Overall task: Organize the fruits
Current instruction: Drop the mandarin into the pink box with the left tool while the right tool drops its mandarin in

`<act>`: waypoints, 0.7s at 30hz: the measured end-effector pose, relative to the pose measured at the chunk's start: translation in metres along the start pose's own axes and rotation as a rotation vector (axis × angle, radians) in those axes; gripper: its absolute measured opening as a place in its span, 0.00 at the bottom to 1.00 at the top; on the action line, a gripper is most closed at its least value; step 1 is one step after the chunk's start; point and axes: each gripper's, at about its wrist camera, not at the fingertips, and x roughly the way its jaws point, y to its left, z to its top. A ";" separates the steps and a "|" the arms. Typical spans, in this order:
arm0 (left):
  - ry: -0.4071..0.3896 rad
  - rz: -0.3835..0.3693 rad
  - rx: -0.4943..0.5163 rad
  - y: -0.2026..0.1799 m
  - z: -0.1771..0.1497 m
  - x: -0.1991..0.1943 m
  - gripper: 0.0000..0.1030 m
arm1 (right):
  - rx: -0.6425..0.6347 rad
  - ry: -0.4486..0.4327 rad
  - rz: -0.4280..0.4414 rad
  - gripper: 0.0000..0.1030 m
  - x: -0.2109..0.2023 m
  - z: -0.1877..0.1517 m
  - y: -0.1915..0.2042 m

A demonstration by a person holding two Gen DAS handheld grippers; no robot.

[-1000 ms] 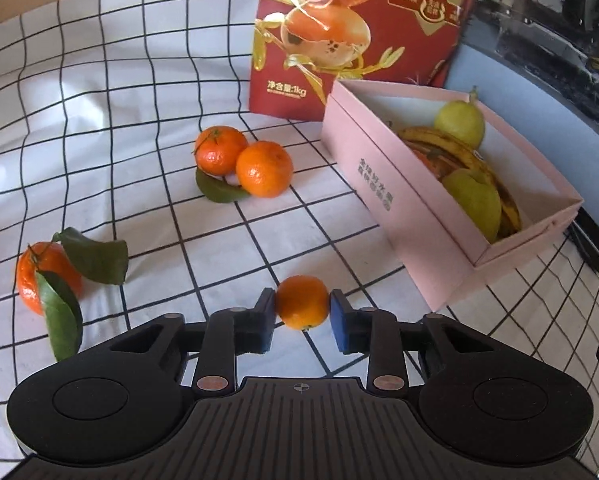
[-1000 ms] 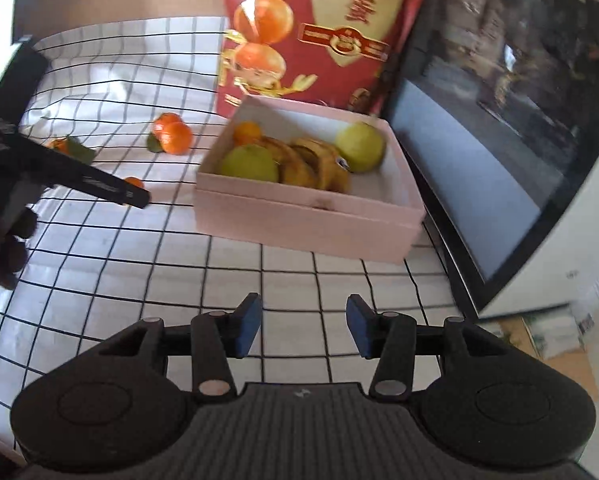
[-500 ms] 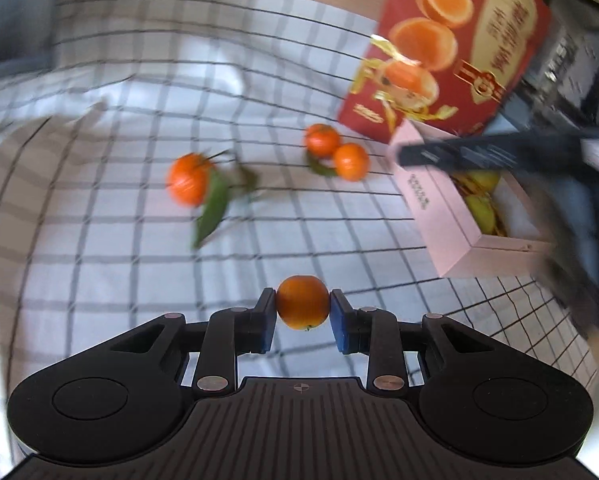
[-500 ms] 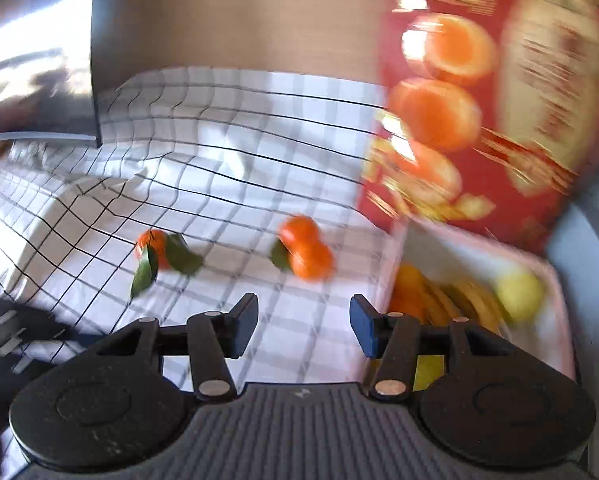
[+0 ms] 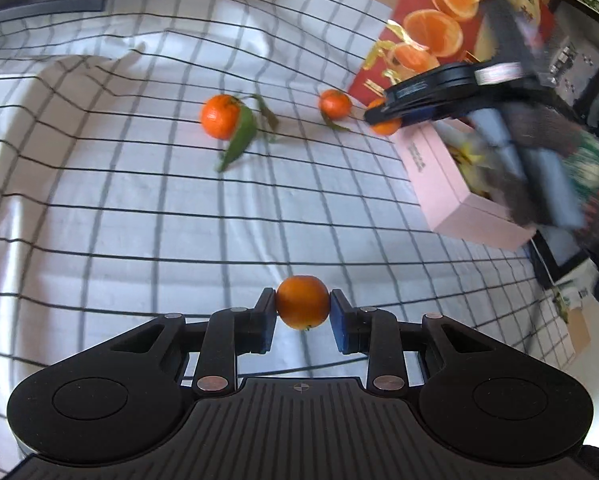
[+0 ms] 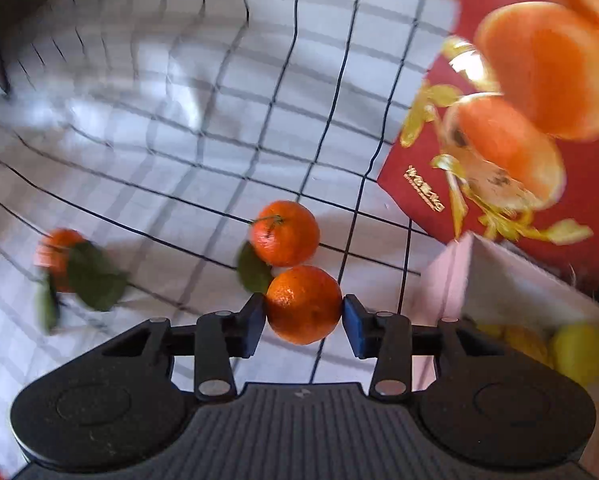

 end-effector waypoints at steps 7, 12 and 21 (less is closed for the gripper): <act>0.047 -0.144 0.106 -0.048 0.023 0.024 0.32 | -0.006 -0.108 0.029 0.40 -0.124 -0.080 -0.015; 0.005 -0.271 0.226 -0.107 0.072 0.027 0.32 | -0.040 -0.151 -0.157 0.40 -0.173 -0.139 -0.030; 0.008 -0.400 0.337 -0.232 0.151 0.070 0.32 | 0.184 -0.194 -0.212 0.40 -0.204 -0.202 -0.074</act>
